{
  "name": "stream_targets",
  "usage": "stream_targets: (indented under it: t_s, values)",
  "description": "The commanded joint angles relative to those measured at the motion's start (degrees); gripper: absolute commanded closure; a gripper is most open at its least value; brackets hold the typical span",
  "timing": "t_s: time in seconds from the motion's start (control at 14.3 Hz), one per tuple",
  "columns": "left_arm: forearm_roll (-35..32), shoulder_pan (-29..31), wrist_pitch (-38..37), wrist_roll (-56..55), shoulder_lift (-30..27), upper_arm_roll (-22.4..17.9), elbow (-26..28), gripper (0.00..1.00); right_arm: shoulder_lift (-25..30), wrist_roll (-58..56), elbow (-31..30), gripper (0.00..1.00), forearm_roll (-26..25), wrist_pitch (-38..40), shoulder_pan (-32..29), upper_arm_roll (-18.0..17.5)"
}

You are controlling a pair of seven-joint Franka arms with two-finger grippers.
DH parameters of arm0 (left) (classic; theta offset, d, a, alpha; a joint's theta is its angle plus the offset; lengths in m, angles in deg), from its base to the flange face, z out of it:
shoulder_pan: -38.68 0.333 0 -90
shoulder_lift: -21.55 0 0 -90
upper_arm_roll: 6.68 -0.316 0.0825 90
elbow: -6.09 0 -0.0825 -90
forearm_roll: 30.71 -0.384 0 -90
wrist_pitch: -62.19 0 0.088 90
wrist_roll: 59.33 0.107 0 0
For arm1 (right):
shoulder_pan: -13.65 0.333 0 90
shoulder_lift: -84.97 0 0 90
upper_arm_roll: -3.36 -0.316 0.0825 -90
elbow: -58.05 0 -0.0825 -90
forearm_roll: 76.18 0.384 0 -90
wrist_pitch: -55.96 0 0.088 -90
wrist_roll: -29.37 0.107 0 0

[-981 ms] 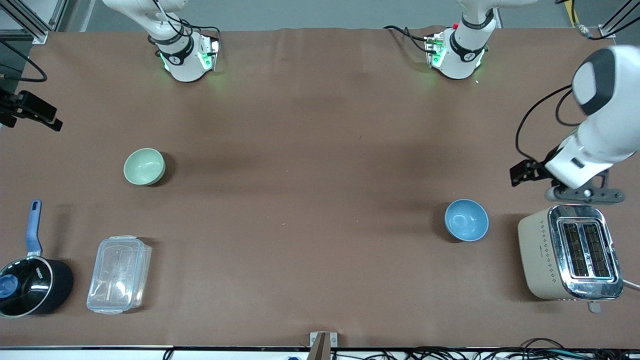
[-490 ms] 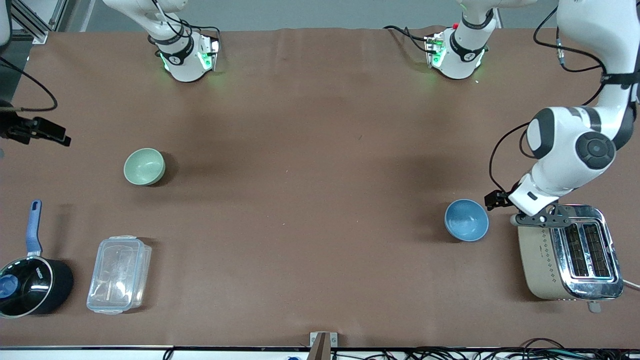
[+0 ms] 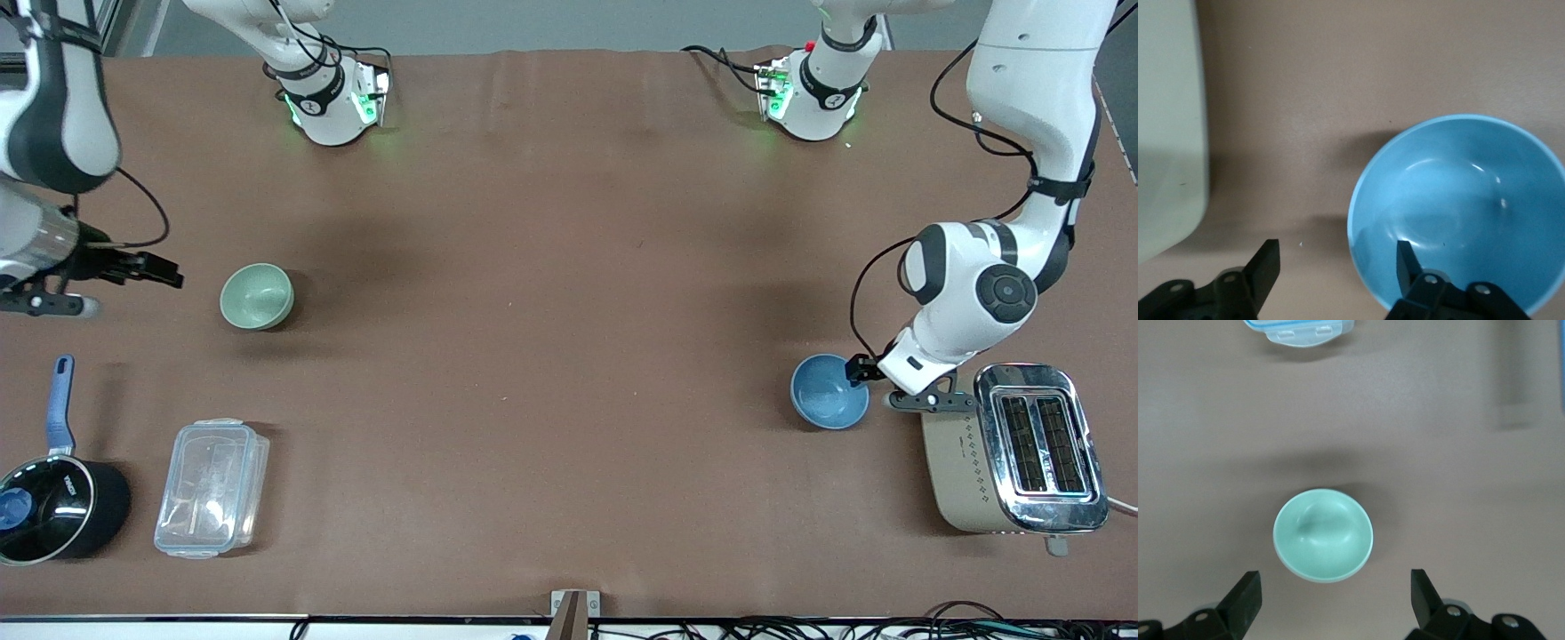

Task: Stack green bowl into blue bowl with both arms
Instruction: 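Grasp the blue bowl with the left gripper while the right grasps green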

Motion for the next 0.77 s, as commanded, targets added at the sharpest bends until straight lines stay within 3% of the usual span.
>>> stream_targets:
  t_s: [0.0,0.35,0.49,0.7]
  values:
    - [0.0,0.4,1.0,-0.1,0.8,0.3,-0.2,0.47,1.5,-0.4,-9.1,0.03,0.3,-9.6,-0.2,0.3]
    - [0.0,0.3,1.0,-0.1,1.5,0.4,-0.7,0.89,-5.6,-2.6,-10.1,0.03,5.7,-13.7,-0.5,2.2]
    - [-0.1,-0.1,0.9,0.9,0.9,0.4,-0.7,1.00,-7.9,-7.2,-10.1,0.04,9.3,-14.7,-0.5,3.9]
    - [-0.1,-0.2,0.1,1.0,-1.7,1.2,-0.9,1.00,-11.4,-14.4,-10.1,0.04,16.7,-15.4,-0.5,4.9]
